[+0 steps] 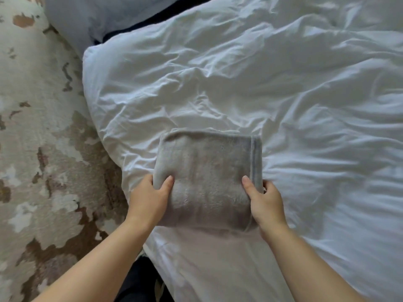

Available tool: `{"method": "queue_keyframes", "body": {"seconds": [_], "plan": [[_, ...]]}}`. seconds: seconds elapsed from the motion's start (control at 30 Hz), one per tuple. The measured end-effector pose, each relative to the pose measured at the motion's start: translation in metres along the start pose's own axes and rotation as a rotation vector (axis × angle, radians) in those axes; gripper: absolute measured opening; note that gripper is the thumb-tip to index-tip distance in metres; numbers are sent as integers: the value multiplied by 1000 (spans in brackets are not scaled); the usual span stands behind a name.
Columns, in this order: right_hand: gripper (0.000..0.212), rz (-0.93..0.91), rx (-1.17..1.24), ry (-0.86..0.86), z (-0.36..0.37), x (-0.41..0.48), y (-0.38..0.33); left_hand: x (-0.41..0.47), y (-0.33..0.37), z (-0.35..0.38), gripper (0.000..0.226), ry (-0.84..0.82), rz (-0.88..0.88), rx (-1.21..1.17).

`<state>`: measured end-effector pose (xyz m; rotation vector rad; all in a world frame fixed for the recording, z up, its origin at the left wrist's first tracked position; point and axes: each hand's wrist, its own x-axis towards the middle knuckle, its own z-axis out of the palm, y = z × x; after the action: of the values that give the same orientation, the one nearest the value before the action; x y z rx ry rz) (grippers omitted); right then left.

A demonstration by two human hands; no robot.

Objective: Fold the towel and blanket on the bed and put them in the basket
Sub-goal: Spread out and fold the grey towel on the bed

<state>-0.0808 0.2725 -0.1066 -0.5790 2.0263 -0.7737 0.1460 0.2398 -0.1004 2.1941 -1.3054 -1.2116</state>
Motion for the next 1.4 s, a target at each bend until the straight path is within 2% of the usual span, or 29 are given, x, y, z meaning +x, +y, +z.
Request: {"method": "queue_keyframes", "body": {"seconds": [0.1,0.17,0.2,0.27,0.3,0.33,0.4,0.47,0.5,0.63,0.73,0.87,1.03,1.17,1.3,1.4], "plan": [[47,88,-179,-75,-2,-1,2,-2,1,1,36,-56,-95,114],[60,132,-229,-71,0,-4,-3,-5,10,3,50,43,-95,203],[65,81,-289,0,2,-7,-7,-9,17,5,52,140,-20,258],[64,-242,-422,210,8,-18,-21,-16,33,11,51,272,241,298],[61,-444,-483,266,14,-22,-28,-16,39,16,52,260,355,332],[59,-615,-554,261,23,-22,-33,-11,44,21,53,218,435,396],[60,-788,-741,78,41,-14,-40,8,48,32,57,109,498,555],[60,-785,-908,-89,56,6,-40,36,44,40,58,35,506,648],[61,-766,-955,-104,61,19,-38,49,41,43,59,13,498,650],[69,-665,-988,-1,70,54,-22,80,24,55,60,-2,473,552],[73,-646,-969,64,76,64,-6,85,11,67,67,15,520,490],[74,-719,-906,118,92,86,8,106,-7,83,69,121,580,387],[76,-827,-850,212,113,122,34,138,-32,119,66,327,682,375],[73,-891,-847,275,128,152,53,158,-47,147,63,407,689,377],[73,-892,-854,279,125,149,52,154,-45,143,63,384,665,373],[74,-805,-884,202,115,133,34,138,-27,123,69,263,571,404]]}}
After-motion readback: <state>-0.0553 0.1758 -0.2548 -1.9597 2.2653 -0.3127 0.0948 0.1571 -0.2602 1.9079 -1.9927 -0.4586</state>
